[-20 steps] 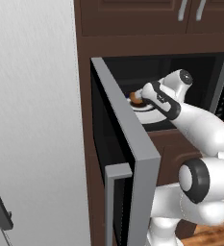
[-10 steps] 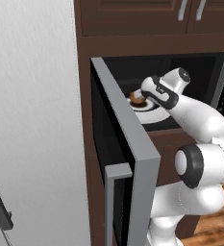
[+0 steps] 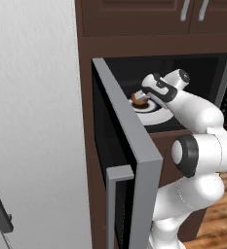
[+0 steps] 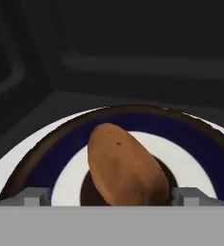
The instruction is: Retrieve the reheated potato from the microwave, then place the potato, cheese, and condiment on the cutting board.
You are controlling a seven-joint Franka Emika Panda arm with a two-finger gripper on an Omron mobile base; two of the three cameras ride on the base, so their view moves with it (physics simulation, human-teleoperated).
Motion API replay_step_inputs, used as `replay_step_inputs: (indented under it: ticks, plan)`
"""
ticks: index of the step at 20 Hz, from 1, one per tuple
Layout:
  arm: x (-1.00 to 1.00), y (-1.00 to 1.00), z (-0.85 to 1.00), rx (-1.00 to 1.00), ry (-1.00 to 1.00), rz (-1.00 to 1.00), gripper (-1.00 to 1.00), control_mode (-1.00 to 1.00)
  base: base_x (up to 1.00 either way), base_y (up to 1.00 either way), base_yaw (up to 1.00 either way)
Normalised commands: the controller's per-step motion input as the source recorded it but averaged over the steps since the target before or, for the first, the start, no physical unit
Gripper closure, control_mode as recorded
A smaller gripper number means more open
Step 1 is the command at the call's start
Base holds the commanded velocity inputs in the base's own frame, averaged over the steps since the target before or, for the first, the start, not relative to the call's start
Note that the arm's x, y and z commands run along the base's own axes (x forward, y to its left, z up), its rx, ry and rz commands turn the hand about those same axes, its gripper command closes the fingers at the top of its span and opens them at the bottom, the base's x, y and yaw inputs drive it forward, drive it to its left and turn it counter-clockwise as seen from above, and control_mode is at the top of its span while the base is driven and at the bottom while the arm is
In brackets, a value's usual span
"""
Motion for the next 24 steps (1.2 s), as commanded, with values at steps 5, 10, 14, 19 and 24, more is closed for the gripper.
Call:
replay_step_inputs:
  ticks: [5, 10, 14, 19, 24]
  plan:
    - [0.18, -0.02, -0.15, 0.00, 0.02, 0.06, -1.00, -1.00, 0.00, 0.00, 0.00]
    - [0.19, 0.00, -0.05, 0.00, 0.03, 0.02, -1.00, -1.00, 0.00, 0.00, 0.00]
    - [0.16, 0.02, 0.00, 0.00, 0.01, 0.01, -1.00, -1.00, 0.00, 0.00, 0.00]
    - [0.09, 0.03, -0.04, 0.00, 0.03, 0.00, -1.00, -1.00, 0.00, 0.00, 0.00]
    - [0.00, 0.09, -0.19, 0.00, 0.05, 0.01, -1.00, -1.00, 0.00, 0.00, 0.00]
